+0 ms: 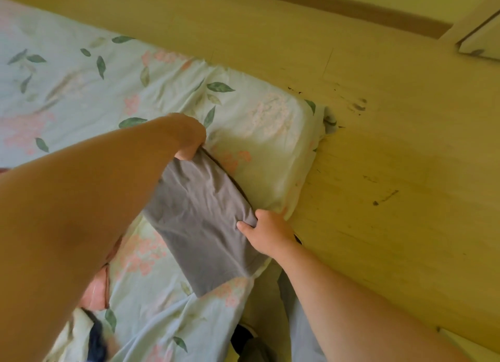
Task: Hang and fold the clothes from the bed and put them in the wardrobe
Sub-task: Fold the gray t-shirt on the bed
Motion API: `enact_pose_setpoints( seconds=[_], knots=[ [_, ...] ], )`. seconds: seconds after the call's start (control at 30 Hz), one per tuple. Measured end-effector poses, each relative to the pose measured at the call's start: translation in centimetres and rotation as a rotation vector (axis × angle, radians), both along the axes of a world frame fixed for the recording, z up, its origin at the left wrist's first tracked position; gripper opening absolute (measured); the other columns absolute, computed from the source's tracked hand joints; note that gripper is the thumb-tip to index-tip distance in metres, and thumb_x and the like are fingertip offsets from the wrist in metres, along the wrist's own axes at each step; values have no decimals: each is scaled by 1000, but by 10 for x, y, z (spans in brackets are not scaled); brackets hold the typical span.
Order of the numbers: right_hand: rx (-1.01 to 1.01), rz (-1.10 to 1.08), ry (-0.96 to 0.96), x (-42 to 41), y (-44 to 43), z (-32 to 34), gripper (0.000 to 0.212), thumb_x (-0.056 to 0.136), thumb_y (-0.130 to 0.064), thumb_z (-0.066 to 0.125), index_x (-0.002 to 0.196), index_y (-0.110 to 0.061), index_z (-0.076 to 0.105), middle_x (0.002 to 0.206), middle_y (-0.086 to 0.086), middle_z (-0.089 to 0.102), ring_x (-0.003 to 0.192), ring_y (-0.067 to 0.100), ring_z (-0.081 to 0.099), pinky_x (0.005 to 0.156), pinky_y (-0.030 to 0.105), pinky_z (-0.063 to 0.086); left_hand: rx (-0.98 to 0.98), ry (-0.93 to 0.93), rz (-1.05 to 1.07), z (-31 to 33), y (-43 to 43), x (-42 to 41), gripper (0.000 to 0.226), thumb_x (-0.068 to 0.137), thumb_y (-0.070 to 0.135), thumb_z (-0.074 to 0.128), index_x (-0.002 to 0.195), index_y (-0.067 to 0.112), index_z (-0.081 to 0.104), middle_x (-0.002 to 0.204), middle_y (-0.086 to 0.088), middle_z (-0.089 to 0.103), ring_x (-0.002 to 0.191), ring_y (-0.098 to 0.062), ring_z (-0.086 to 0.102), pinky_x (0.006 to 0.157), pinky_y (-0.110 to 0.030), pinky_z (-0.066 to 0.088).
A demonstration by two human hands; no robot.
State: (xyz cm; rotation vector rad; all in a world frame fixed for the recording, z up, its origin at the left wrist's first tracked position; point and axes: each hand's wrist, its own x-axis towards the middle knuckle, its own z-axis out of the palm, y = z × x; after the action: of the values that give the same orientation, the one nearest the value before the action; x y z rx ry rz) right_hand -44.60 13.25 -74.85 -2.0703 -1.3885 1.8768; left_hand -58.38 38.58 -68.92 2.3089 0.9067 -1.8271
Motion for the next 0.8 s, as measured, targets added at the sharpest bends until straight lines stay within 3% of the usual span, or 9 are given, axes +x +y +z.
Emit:
enact_pose_setpoints(
  seconds=[0.13,0.27,0.4,0.47,0.6,0.7,0.8],
  knots=[
    [171,161,7,3,21,38,33,102,-54,45,82,-27,44,74,-11,44,67,13,48,52,26,32,43,1,78,51,6,-36,10,88,13,60,90,22,65,87,2,65,81,-18,64,68,-29,52],
    [454,367,-85,13,88,94,28,105,-50,40,101,-24,48,76,-9,46,72,23,50,57,33,33,202,-131,148,120,9,-94,16,88,17,60,79,29,54,81,6,59,77,-17,58,65,-30,48],
    [806,662,-352,14,171,156,20,103,-43,45,95,-26,40,83,8,61,63,28,47,47,30,22,497,-398,178,172,-3,-158,18,84,9,61,85,25,54,81,5,51,72,-21,56,52,-30,36],
    [1002,772,-499,12,193,181,5,101,-28,49,102,-23,50,87,12,66,63,32,54,49,29,25,655,-573,113,183,-20,-182,23,81,4,63,96,18,55,85,-2,49,74,-30,58,51,-31,33],
    [1150,954,-632,11,192,185,13,100,-12,49,108,-12,59,88,15,65,72,37,64,54,35,33,749,-737,77,162,-68,-205,33,76,-6,68,104,4,53,94,-19,53,67,-40,61,44,-36,36],
    [1095,1063,-685,7,174,150,18,97,-5,45,109,-11,57,95,15,62,82,36,64,56,35,33,683,-771,112,118,-104,-206,30,79,-5,67,104,3,55,95,-19,51,63,-39,61,42,-40,44],
    [994,1110,-708,7,148,103,18,95,-4,46,107,-12,57,98,13,60,86,32,61,57,34,33,569,-739,190,62,-144,-197,33,79,-1,67,110,8,57,99,-15,52,66,-35,62,43,-36,40]
  ],
)
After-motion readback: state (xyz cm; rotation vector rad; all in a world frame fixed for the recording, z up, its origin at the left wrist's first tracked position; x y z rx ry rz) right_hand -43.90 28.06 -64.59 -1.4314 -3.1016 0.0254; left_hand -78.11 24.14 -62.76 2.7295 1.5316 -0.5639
